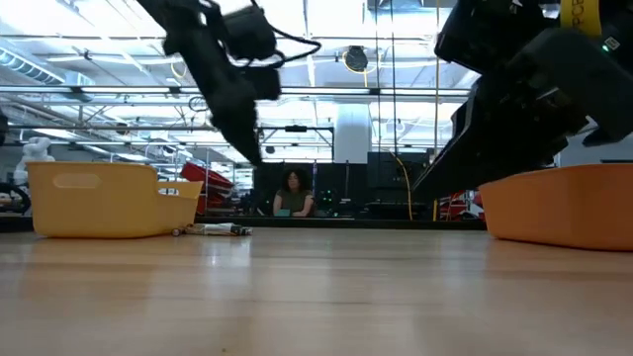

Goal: Sort batteries
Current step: Put the silver battery into the yellow bin

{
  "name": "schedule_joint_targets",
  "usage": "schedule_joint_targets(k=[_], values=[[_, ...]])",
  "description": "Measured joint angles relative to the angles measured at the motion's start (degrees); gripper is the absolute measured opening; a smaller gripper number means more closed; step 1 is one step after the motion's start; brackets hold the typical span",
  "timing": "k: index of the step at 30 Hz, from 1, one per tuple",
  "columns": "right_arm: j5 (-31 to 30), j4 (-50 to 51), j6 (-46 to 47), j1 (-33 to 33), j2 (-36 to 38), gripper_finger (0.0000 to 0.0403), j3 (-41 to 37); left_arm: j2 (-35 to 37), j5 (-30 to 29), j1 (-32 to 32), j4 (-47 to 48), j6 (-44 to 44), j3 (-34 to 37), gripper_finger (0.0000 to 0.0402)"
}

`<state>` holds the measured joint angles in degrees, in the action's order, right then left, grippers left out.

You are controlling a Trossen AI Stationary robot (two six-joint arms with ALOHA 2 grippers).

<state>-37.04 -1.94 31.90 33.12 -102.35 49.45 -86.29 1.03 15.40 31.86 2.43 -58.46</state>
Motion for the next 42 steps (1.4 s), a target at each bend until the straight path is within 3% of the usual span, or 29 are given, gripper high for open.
schedule_joint_targets(k=[8,11,14,21,26,32,36,42], values=[[0.04,0.38,-0.02,0.0,0.0,0.0115,0.0,5.78,0.33,-8.01,18.63,-9.69,0.04,0.0021],[0.87,0.1,-0.02,0.0,0.0,0.0115,0.0,6.16,-2.62,-10.18,24.42,-13.17,0.29,0.0028],[1.1,0.0,-0.07,0.0,0.0,0.0115,0.0,6.07,-6.99,-11.74,27.11,-16.01,2.22,0.006],[1.14,-0.13,-1.24,-0.04,0.0,0.0115,0.0,6.29,-17.55,-14.31,24.81,-17.04,5.17,0.0138],[1.14,-0.1,-1.49,-0.15,0.0,0.0115,0.0,8.98,-20.44,-14.56,20.11,-16.51,5.16,0.0166],[1.16,-0.24,-0.73,-0.15,0.0,0.0115,0.0,9.27,-18.39,-14.8,10.39,-10.93,5.09,0.017],[1.15,-0.4,0.22,-0.15,0.0,0.0115,0.0,6.03,-15.0,-14.73,7.14,-8.36,5.09,0.017],[1.16,-0.48,0.12,-0.15,0.0,0.0115,0.0,-0.29,-14.57,-15.21,4.1,-5.18,5.03,0.0171]])
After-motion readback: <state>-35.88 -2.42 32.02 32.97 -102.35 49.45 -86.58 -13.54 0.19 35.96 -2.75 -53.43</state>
